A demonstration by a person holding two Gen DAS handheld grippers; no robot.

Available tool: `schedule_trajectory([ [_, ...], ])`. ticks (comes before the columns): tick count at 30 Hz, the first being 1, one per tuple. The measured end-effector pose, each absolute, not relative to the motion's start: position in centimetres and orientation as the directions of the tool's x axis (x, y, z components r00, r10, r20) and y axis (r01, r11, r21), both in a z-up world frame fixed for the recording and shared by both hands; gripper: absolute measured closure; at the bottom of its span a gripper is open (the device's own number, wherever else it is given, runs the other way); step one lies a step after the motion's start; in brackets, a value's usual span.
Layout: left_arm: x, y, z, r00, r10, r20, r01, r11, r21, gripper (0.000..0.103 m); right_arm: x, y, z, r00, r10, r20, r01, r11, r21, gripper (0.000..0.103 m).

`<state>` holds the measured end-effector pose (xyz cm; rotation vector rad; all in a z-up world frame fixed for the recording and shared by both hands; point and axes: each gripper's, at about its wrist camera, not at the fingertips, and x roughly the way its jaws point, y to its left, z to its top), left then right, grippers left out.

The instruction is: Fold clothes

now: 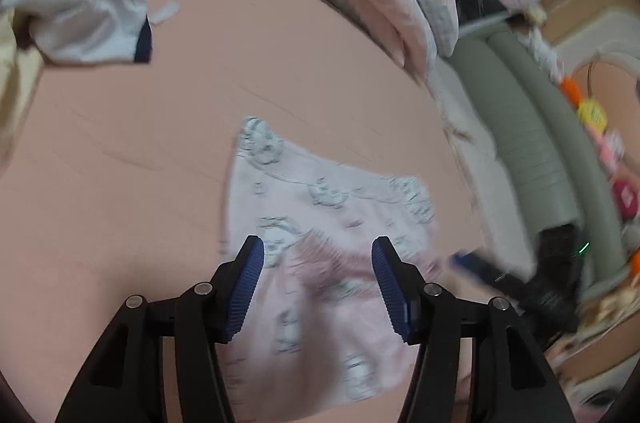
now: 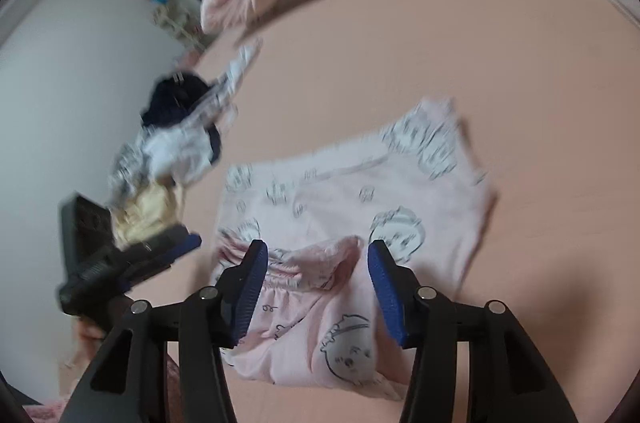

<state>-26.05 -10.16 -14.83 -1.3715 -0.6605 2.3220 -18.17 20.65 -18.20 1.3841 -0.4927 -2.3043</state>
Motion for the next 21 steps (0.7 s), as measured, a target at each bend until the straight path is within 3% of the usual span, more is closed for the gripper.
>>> schedule_trajectory([
  [3, -25.0, -8.1, -15.0, -0.45, 0.468, -0.76, -0.178, -0.881, -0.437, 0.05, -17.6, 21.2, -16.9, -0.471, -0.444, -0.762, 0.182, -0.894, 0.409, 0.051],
  [6, -24.4, -6.0, -15.9, -0.44, 0.434, -0.787, -0.237, -0.901, -0.364, 0.05, -17.7, 18.7, -18.3, -0.417, -0.336, -0.845, 0.254, -0.935, 0.246, 0.051],
  [8, -24.5, -5.0, -16.9, -0.421, 0.395, -0.816, -0.229, -0.917, -0.326, 0.051, -17.6, 17.6, -19.6, -0.369, -0.318, -0.873, 0.287, -0.933, 0.219, 0.051],
  [9, -24.6, -4.8, -17.4, -0.408, 0.38, -0.83, -0.22, -0.923, -0.315, 0.054, -17.4, 17.3, -20.2, -0.353, -0.31, -0.883, 0.3, -0.931, 0.207, 0.051],
  [10, -24.5, -4.6, -17.7, -0.4, 0.375, -0.836, -0.218, -0.925, -0.311, 0.064, -17.1, 16.9, -20.7, -0.339, -0.304, -0.89, 0.313, -0.929, 0.198, 0.052],
  [12, -24.2, -4.3, -17.7, -0.399, 0.377, -0.836, -0.24, -0.923, -0.302, 0.069, -16.7, 16.8, -20.5, -0.354, -0.322, -0.878, 0.322, -0.923, 0.208, 0.076],
  [13, -24.2, -4.0, -17.7, -0.395, 0.367, -0.842, -0.246, -0.926, -0.288, 0.08, -16.5, 16.7, -20.4, -0.361, -0.33, -0.872, 0.327, -0.921, 0.213, 0.089],
  [14, -24.3, -3.9, -17.9, -0.385, 0.368, -0.846, -0.24, -0.925, -0.293, 0.098, -16.3, 16.6, -20.4, -0.367, -0.339, -0.866, 0.332, -0.918, 0.218, 0.091],
  [16, -24.4, -3.9, -17.6, -0.39, 0.371, -0.843, -0.236, -0.925, -0.298, 0.098, -15.9, 16.5, -20.2, -0.381, -0.356, -0.853, 0.342, -0.912, 0.227, 0.096],
  [21, -25.1, -3.9, -13.6, -0.486, 0.392, -0.781, -0.267, -0.917, -0.295, 0.098, -16.1, 16.6, -17.8, -0.452, -0.398, -0.799, 0.346, -0.903, 0.254, 0.098],
])
